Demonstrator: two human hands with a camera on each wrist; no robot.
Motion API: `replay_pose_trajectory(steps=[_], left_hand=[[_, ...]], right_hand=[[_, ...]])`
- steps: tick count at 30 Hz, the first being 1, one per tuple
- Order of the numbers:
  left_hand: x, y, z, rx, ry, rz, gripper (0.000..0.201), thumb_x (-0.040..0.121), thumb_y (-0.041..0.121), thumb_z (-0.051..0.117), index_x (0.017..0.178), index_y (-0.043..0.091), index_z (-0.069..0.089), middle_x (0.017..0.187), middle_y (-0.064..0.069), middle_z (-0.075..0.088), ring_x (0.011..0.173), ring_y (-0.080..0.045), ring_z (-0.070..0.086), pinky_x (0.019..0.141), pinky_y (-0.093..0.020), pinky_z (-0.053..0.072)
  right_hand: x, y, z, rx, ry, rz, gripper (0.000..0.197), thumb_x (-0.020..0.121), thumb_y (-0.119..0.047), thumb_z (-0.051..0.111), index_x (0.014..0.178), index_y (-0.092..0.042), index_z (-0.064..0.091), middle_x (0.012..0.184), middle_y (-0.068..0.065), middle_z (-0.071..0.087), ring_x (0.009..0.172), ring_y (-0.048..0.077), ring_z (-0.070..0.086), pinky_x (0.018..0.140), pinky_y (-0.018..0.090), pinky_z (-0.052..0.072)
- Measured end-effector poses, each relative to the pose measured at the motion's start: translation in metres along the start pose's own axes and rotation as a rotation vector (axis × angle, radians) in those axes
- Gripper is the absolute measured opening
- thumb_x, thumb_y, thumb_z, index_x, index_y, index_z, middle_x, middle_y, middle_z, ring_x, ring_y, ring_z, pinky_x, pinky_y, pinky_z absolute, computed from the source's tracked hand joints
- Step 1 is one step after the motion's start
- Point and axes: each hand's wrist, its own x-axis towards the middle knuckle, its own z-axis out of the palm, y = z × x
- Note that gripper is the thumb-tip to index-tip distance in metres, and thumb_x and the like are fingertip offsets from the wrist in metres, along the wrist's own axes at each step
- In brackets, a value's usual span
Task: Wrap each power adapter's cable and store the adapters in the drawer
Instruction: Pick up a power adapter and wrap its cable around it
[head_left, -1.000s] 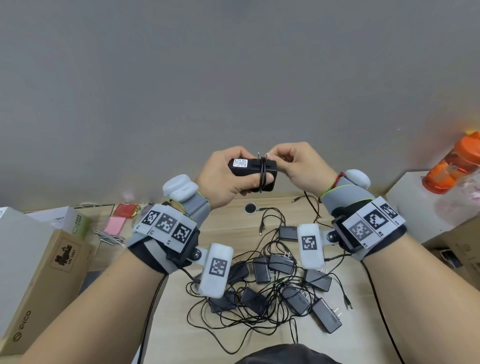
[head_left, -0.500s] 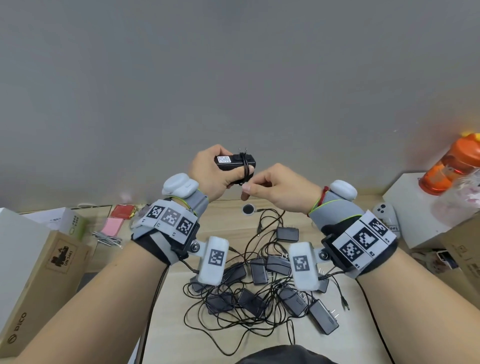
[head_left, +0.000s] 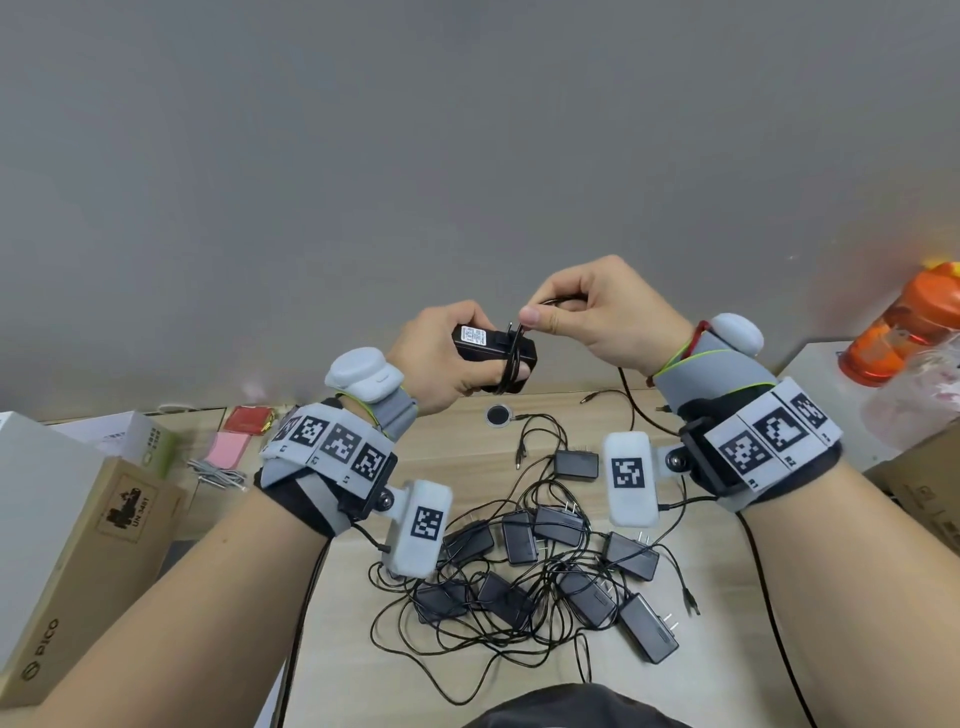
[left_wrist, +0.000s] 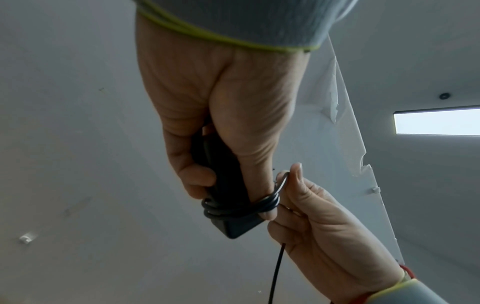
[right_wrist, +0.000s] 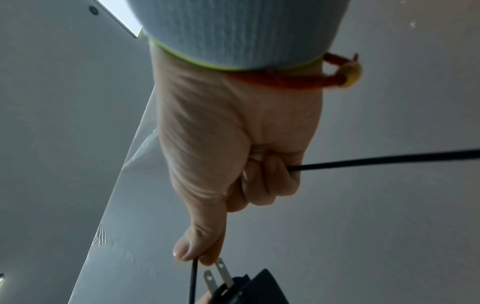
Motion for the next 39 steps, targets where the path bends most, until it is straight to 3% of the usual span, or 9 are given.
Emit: replay_pose_trajectory(steps=[6, 13, 17, 19, 22, 24, 27, 36, 39], left_hand=[[-0.002, 0.003, -0.004, 0.032, -0.043, 0.006, 0.046, 0.05, 0.047, 0.089, 0.075, 0.023, 0.059, 0.063, 0.003, 0.066, 0.053, -0.017, 0.056, 0.053, -0.032, 0.048], [-0.006, 0.015, 0.001, -0.131, -0.075, 0.059, 0.037, 0.062, 0.022, 0.091, 0.077, 0.017, 0.057, 0.063, -0.006, 0.064, 0.055, -0.022, 0.055, 0.05, -0.03, 0.045], [-0.007, 0.022, 0.004, -0.272, -0.006, 0.075, 0.031, 0.072, 0.003, 0.083, 0.078, 0.01, 0.054, 0.063, -0.009, 0.062, 0.051, -0.019, 0.057, 0.046, -0.026, 0.046], [-0.005, 0.025, 0.004, -0.317, 0.051, 0.08, 0.029, 0.073, 0.006, 0.082, 0.079, 0.009, 0.054, 0.063, -0.008, 0.063, 0.05, -0.019, 0.057, 0.047, -0.025, 0.046], [-0.001, 0.027, 0.004, -0.382, 0.133, 0.063, 0.028, 0.076, 0.009, 0.081, 0.081, 0.007, 0.054, 0.062, -0.009, 0.064, 0.049, -0.019, 0.057, 0.046, -0.025, 0.044], [0.003, 0.024, 0.003, -0.408, 0.194, 0.04, 0.028, 0.076, 0.01, 0.082, 0.079, 0.009, 0.054, 0.064, -0.01, 0.064, 0.047, -0.018, 0.056, 0.046, -0.025, 0.045], [0.011, 0.014, 0.001, -0.391, 0.273, -0.011, 0.029, 0.073, 0.014, 0.085, 0.077, 0.012, 0.056, 0.068, -0.011, 0.063, 0.05, -0.021, 0.055, 0.048, -0.026, 0.046], [0.013, -0.018, -0.007, -0.019, 0.219, -0.095, 0.036, 0.062, 0.028, 0.09, 0.073, 0.022, 0.057, 0.063, -0.004, 0.068, 0.049, -0.019, 0.058, 0.052, -0.033, 0.049], [0.007, -0.02, -0.004, 0.081, 0.127, -0.084, 0.037, 0.056, 0.041, 0.086, 0.073, 0.024, 0.058, 0.06, 0.003, 0.067, 0.049, -0.015, 0.056, 0.052, -0.029, 0.047]], right_hand=[[0.001, 0.006, 0.002, 0.025, 0.051, -0.011, 0.014, 0.083, -0.026, 0.077, 0.07, -0.025, 0.07, 0.079, 0.029, 0.068, 0.067, 0.016, 0.051, 0.072, 0.029, 0.045], [0.004, 0.023, 0.008, 0.036, 0.076, -0.023, 0.017, 0.09, -0.025, 0.069, 0.075, -0.018, 0.07, 0.071, 0.025, 0.059, 0.068, 0.016, 0.047, 0.069, 0.029, 0.04], [0.002, 0.03, 0.016, 0.026, 0.075, 0.041, 0.028, 0.098, -0.021, 0.058, 0.084, 0.0, 0.069, 0.053, -0.013, 0.045, 0.05, 0.001, 0.034, 0.052, 0.017, 0.029], [-0.001, 0.031, 0.022, 0.012, 0.043, 0.064, 0.029, 0.099, -0.019, 0.057, 0.087, 0.006, 0.067, 0.056, -0.013, 0.045, 0.049, 0.001, 0.034, 0.053, 0.017, 0.029], [-0.008, 0.026, 0.029, -0.033, -0.017, 0.101, 0.028, 0.101, -0.022, 0.054, 0.094, -0.001, 0.072, 0.044, -0.018, 0.047, 0.043, -0.003, 0.042, 0.049, 0.01, 0.031], [-0.013, 0.024, 0.035, -0.097, -0.063, 0.098, 0.028, 0.101, -0.028, 0.052, 0.096, -0.013, 0.075, 0.04, -0.01, 0.037, 0.04, 0.003, 0.037, 0.047, 0.014, 0.027], [-0.014, 0.022, 0.043, -0.163, -0.11, 0.053, 0.026, 0.1, -0.033, 0.053, 0.096, -0.023, 0.077, 0.052, -0.007, 0.02, 0.044, 0.009, 0.024, 0.047, 0.019, 0.02], [-0.011, 0.01, 0.029, -0.172, -0.071, 0.012, 0.016, 0.09, -0.033, 0.069, 0.078, -0.024, 0.077, 0.052, -0.005, 0.047, 0.05, 0.005, 0.034, 0.051, 0.02, 0.031], [-0.005, 0.011, 0.018, -0.174, -0.016, -0.005, 0.014, 0.086, -0.035, 0.072, 0.079, -0.024, 0.076, 0.069, 0.001, 0.071, 0.066, 0.011, 0.06, 0.073, 0.034, 0.052]])
